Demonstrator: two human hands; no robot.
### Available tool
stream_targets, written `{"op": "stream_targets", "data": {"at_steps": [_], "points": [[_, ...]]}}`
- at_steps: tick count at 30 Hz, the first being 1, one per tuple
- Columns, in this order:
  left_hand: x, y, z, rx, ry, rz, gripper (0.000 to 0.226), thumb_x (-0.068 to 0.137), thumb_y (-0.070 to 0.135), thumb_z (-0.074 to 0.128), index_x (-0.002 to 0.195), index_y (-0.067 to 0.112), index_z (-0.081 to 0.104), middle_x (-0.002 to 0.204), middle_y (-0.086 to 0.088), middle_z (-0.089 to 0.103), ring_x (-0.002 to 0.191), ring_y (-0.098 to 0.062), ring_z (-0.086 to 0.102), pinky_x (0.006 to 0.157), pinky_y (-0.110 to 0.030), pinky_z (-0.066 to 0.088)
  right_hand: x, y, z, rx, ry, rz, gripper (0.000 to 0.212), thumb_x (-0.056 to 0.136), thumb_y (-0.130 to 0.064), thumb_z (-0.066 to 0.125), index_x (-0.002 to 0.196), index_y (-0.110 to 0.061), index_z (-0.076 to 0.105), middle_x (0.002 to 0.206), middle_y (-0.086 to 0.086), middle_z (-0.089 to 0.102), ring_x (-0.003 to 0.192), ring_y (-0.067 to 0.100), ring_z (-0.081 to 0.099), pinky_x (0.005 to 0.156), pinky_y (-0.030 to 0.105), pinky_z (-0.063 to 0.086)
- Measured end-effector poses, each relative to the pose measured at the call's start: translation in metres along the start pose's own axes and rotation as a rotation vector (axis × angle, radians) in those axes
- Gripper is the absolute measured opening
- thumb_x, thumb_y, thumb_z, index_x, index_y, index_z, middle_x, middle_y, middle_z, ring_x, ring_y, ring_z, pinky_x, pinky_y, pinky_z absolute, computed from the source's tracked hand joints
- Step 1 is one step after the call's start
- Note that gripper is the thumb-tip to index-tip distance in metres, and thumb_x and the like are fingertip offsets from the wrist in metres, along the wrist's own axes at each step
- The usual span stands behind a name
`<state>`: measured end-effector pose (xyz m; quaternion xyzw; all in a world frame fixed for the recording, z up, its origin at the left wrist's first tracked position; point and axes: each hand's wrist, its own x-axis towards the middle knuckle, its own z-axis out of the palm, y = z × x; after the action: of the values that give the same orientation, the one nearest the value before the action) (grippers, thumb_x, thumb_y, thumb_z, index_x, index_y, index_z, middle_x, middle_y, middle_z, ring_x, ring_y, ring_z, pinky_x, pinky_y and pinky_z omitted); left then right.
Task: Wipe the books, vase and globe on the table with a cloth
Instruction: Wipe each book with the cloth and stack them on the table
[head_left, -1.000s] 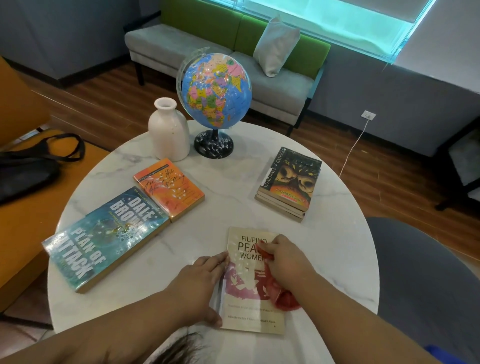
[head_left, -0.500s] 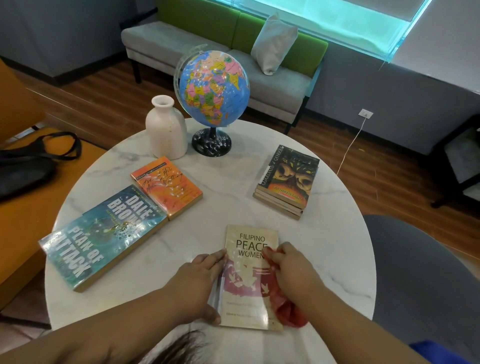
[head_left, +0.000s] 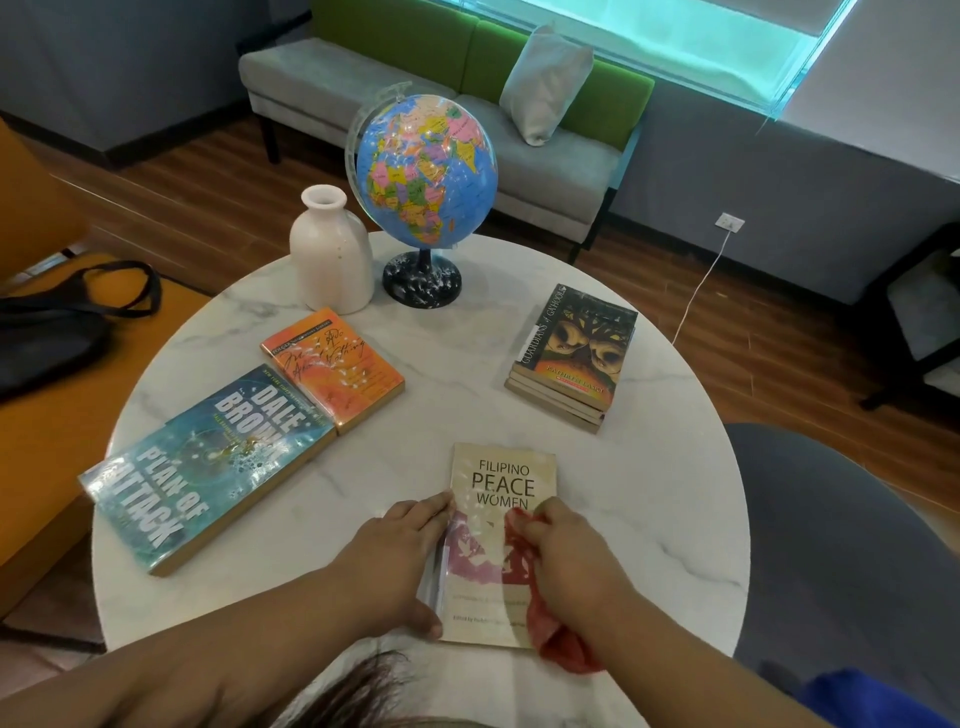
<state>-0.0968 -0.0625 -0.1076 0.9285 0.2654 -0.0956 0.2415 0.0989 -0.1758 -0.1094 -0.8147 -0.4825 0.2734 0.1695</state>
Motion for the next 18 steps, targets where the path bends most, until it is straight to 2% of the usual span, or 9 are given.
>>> {"op": "stream_targets", "data": {"at_steps": [2,3,5,6,9,11,13,16,18], "points": [[0.000,0.000,0.000,0.010,-0.002,0.000,0.125,0.064,0.061,0.076,0.155,0.021,0.000,0.161,0.012,-0.006,0.143,-0.013,0.012,0.116,-0.028,0.022,-0.017,-0.005,0.010,-0.109,-0.088,-0.116,0.015,0.093,-0.052,0.051,0.094,-0.038,0.058,0.109,-0.009,0.060,0.099,0.011,0.060,0.090,0.030,0.050],[0.000,0.000,0.000,0.015,-0.003,-0.001,0.125,0.064,0.061,0.076,0.154,0.020,0.001,0.161,0.012,-0.007,0.143,-0.013,0.012,0.116,-0.028,0.022,-0.028,-0.011,0.015,-0.147,-0.152,-0.200,0.023,0.091,-0.058,0.052,0.101,-0.038,0.059,0.112,-0.011,0.057,0.100,0.010,0.057,0.092,0.026,0.047],[0.001,0.000,0.001,0.024,-0.004,-0.001,0.124,0.064,0.062,0.075,0.154,0.020,0.000,0.161,0.012,-0.008,0.144,-0.013,0.011,0.116,-0.029,0.022,-0.046,-0.019,0.024,-0.206,-0.280,-0.296,0.065,0.080,-0.082,0.031,0.118,-0.036,0.057,0.111,-0.015,0.051,0.097,0.007,0.049,0.086,0.016,0.039],[0.001,0.000,0.001,0.027,-0.004,0.000,0.124,0.064,0.062,0.075,0.154,0.020,0.000,0.161,0.012,-0.008,0.144,-0.013,0.011,0.117,-0.029,0.022,-0.046,-0.018,0.025,-0.158,-0.293,-0.284,0.072,0.078,-0.084,0.027,0.118,-0.034,0.058,0.108,-0.016,0.051,0.097,0.006,0.050,0.083,0.014,0.038],[0.002,0.000,0.001,0.028,-0.009,-0.003,0.125,0.064,0.062,0.075,0.154,0.019,-0.001,0.161,0.012,-0.008,0.144,-0.013,0.010,0.117,-0.029,0.021,-0.025,-0.015,0.021,0.058,-0.126,-0.132,0.026,0.088,-0.054,0.058,0.099,-0.031,0.062,0.102,-0.011,0.066,0.091,0.004,0.064,0.084,0.017,0.049],[0.002,0.000,0.001,0.027,-0.007,-0.003,0.126,0.064,0.062,0.076,0.154,0.020,-0.001,0.161,0.012,-0.008,0.144,-0.014,0.010,0.118,-0.030,0.021,-0.016,-0.011,0.014,0.063,-0.006,-0.063,0.022,0.087,-0.050,0.061,0.088,-0.028,0.059,0.092,-0.006,0.069,0.079,0.006,0.068,0.079,0.032,0.056],[0.002,0.000,0.002,0.025,-0.011,-0.004,0.126,0.063,0.062,0.076,0.154,0.020,-0.001,0.161,0.012,-0.007,0.144,-0.013,0.010,0.117,-0.030,0.021,-0.020,-0.015,0.016,0.049,-0.066,-0.088,0.019,0.093,-0.047,0.052,0.097,-0.030,0.060,0.095,-0.007,0.064,0.081,0.006,0.064,0.076,0.027,0.054],[0.002,-0.001,0.003,0.030,0.008,0.003,0.124,0.063,0.061,0.075,0.154,0.019,0.001,0.161,0.010,-0.005,0.144,-0.014,0.011,0.117,-0.028,0.021,-0.041,-0.023,0.025,-0.134,-0.305,-0.311,0.023,0.097,-0.040,0.050,0.119,-0.033,0.056,0.111,-0.006,0.050,0.104,0.011,0.052,0.096,0.020,0.040],[0.002,-0.002,0.003,0.029,0.011,0.005,0.124,0.064,0.061,0.075,0.154,0.019,0.001,0.161,0.010,-0.005,0.144,-0.014,0.011,0.117,-0.027,0.021,-0.043,-0.024,0.029,-0.076,-0.306,-0.393,0.032,0.093,-0.047,0.050,0.122,-0.033,0.057,0.116,-0.008,0.048,0.106,0.005,0.046,0.093,0.009,0.036]]}}
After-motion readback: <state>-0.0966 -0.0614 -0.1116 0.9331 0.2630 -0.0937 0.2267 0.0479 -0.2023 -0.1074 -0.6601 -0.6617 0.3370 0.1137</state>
